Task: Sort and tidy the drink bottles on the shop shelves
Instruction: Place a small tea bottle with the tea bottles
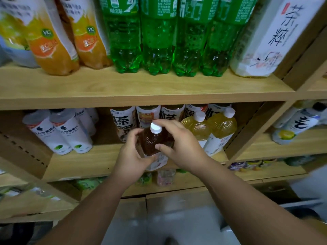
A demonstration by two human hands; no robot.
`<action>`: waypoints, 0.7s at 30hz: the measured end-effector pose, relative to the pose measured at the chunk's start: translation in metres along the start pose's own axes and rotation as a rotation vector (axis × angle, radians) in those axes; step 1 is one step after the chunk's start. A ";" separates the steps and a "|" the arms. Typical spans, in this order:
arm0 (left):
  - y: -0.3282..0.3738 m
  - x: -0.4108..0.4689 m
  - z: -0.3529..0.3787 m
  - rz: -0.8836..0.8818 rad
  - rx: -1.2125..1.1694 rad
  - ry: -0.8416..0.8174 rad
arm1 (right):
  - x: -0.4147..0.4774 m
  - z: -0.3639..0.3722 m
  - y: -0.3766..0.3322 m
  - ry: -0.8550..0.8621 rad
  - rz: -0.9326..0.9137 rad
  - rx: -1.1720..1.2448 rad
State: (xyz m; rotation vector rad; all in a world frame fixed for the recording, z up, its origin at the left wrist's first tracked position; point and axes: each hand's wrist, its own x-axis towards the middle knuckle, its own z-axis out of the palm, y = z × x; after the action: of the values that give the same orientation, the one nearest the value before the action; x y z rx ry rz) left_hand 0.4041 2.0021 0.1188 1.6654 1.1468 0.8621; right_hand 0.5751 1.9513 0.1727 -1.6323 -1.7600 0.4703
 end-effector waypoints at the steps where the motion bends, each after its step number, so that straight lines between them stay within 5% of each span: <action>1: 0.003 -0.002 -0.003 0.000 -0.006 -0.028 | -0.004 0.000 -0.003 0.014 0.020 0.035; 21: 0.099 -0.041 0.036 0.148 -0.031 -0.332 | -0.108 -0.080 0.019 0.291 0.194 0.542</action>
State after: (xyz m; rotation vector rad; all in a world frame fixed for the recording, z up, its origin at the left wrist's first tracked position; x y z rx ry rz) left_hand 0.4538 1.9376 0.1971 1.8038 0.7870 0.6573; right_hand 0.6415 1.8346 0.1906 -1.3956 -1.1380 0.6911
